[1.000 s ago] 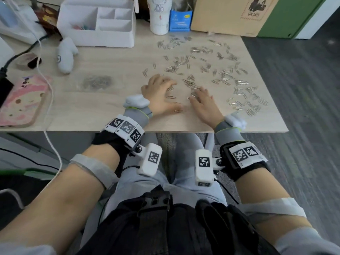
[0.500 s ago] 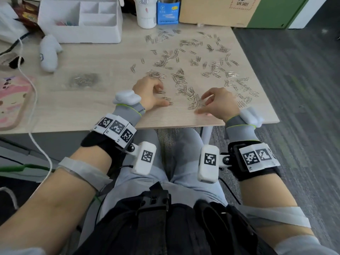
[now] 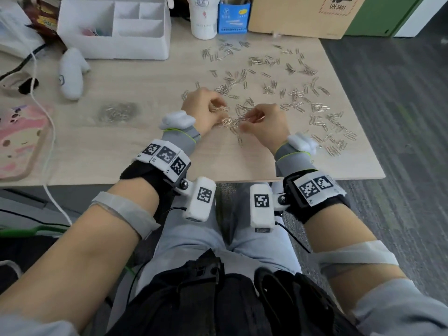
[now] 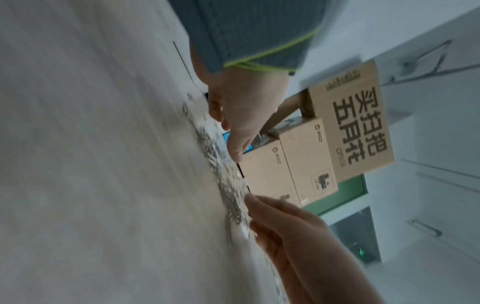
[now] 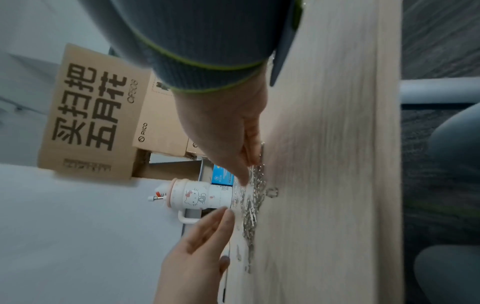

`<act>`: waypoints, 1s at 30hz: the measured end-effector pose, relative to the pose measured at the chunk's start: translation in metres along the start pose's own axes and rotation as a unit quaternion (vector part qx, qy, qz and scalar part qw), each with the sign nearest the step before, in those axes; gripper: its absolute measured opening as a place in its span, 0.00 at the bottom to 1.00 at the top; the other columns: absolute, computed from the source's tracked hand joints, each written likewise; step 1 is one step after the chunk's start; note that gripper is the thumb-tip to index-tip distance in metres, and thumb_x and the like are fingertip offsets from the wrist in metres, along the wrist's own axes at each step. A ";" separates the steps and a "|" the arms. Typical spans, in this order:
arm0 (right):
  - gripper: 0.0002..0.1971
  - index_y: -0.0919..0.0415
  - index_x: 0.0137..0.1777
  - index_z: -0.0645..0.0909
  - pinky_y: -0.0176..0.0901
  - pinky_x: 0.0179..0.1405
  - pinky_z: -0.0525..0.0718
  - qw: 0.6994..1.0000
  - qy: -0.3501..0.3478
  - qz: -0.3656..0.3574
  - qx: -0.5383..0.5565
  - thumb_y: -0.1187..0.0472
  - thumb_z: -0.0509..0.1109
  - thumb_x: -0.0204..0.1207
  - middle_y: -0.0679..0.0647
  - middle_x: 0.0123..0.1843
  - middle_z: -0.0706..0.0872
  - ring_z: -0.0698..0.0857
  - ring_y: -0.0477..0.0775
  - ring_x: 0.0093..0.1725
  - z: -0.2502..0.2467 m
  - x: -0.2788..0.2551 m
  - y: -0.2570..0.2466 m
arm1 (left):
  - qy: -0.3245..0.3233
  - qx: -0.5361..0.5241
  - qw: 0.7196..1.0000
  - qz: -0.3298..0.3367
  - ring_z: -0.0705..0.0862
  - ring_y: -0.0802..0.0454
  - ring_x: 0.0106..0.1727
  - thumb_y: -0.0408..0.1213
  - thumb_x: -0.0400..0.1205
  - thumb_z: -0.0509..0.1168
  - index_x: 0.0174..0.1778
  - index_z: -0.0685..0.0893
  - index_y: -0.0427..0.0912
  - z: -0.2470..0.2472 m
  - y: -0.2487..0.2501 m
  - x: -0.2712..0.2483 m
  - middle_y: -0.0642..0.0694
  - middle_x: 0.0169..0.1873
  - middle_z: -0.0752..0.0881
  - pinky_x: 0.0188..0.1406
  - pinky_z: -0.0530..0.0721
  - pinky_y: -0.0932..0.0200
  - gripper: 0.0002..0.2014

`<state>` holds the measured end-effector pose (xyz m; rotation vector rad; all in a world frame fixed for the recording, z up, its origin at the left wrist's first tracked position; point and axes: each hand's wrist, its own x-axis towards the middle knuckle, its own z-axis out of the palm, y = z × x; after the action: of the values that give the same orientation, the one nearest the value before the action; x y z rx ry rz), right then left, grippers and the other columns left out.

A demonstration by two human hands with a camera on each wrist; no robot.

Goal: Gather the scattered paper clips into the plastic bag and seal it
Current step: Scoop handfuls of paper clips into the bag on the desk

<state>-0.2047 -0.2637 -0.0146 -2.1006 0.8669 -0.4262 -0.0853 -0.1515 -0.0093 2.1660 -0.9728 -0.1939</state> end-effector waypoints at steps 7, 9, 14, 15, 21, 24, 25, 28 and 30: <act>0.41 0.58 0.68 0.77 0.46 0.73 0.67 0.989 -0.056 0.014 -0.139 0.45 0.83 0.54 0.60 0.68 0.70 0.68 0.60 0.70 -0.013 0.004 0.002 | -0.099 0.176 0.975 -0.094 0.61 0.38 0.77 0.41 0.84 0.54 0.72 0.66 0.36 -0.017 -0.031 0.029 0.34 0.73 0.68 0.72 0.65 0.37 0.22; 0.43 0.59 0.69 0.76 0.44 0.72 0.67 0.981 -0.095 0.001 -0.168 0.47 0.85 0.53 0.61 0.67 0.69 0.69 0.61 0.69 -0.012 0.005 -0.002 | -0.155 0.175 0.968 -0.089 0.54 0.43 0.82 0.39 0.86 0.49 0.76 0.59 0.34 -0.011 -0.024 0.027 0.37 0.80 0.59 0.77 0.54 0.39 0.24; 0.30 0.63 0.60 0.84 0.50 0.60 0.81 0.994 -0.064 -0.022 -0.090 0.59 0.84 0.56 0.62 0.58 0.80 0.82 0.59 0.50 0.006 0.017 -0.011 | -0.257 0.110 0.960 -0.008 0.50 0.43 0.83 0.50 0.80 0.58 0.77 0.60 0.36 0.000 -0.010 0.019 0.38 0.81 0.54 0.78 0.48 0.53 0.32; 0.27 0.63 0.59 0.85 0.51 0.58 0.82 0.995 -0.055 -0.021 -0.076 0.60 0.83 0.57 0.63 0.57 0.82 0.82 0.56 0.47 0.010 0.020 -0.012 | -0.267 0.086 0.960 0.007 0.56 0.43 0.81 0.56 0.73 0.61 0.75 0.63 0.37 -0.001 -0.008 0.017 0.37 0.79 0.60 0.75 0.53 0.57 0.39; 0.20 0.62 0.54 0.86 0.36 0.42 0.81 0.999 -0.018 -0.012 0.024 0.61 0.82 0.61 0.53 0.43 0.84 0.80 0.47 0.35 0.007 0.033 -0.010 | -0.176 0.121 0.977 -0.012 0.66 0.39 0.75 0.50 0.59 0.81 0.76 0.65 0.44 -0.028 -0.019 0.023 0.38 0.73 0.71 0.76 0.65 0.45 0.51; 0.18 0.67 0.51 0.86 0.23 0.32 0.77 0.998 -0.015 0.015 0.058 0.67 0.82 0.60 0.52 0.36 0.82 0.79 0.36 0.28 0.000 0.038 0.000 | -0.165 0.133 0.976 -0.047 0.79 0.43 0.58 0.48 0.57 0.82 0.69 0.75 0.41 -0.035 -0.029 0.025 0.39 0.60 0.81 0.64 0.77 0.51 0.44; 0.17 0.69 0.50 0.86 0.20 0.29 0.76 0.998 -0.028 0.022 0.060 0.70 0.81 0.60 0.50 0.33 0.82 0.79 0.33 0.25 0.000 0.039 0.002 | -0.161 0.107 0.980 -0.056 0.80 0.46 0.51 0.44 0.58 0.82 0.67 0.78 0.39 -0.034 -0.029 0.024 0.40 0.56 0.84 0.59 0.78 0.54 0.40; 0.15 0.69 0.48 0.87 0.18 0.28 0.76 0.997 -0.034 0.030 0.055 0.72 0.79 0.59 0.46 0.30 0.81 0.78 0.31 0.21 0.006 0.042 0.003 | -0.131 0.037 0.989 -0.064 0.79 0.51 0.42 0.36 0.60 0.82 0.60 0.82 0.36 -0.027 -0.023 0.026 0.46 0.44 0.83 0.51 0.80 0.58 0.32; 0.13 0.65 0.46 0.88 0.23 0.33 0.78 0.998 -0.038 0.024 0.048 0.70 0.79 0.59 0.47 0.30 0.83 0.79 0.35 0.24 0.011 0.044 -0.002 | -0.126 0.013 0.991 -0.053 0.81 0.52 0.40 0.33 0.61 0.81 0.57 0.84 0.36 -0.018 -0.018 0.030 0.46 0.42 0.84 0.49 0.81 0.58 0.28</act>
<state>-0.1668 -0.2877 -0.0201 -1.9916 0.8343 -0.3545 -0.0463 -0.1541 -0.0041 2.2553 -1.0036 -0.5195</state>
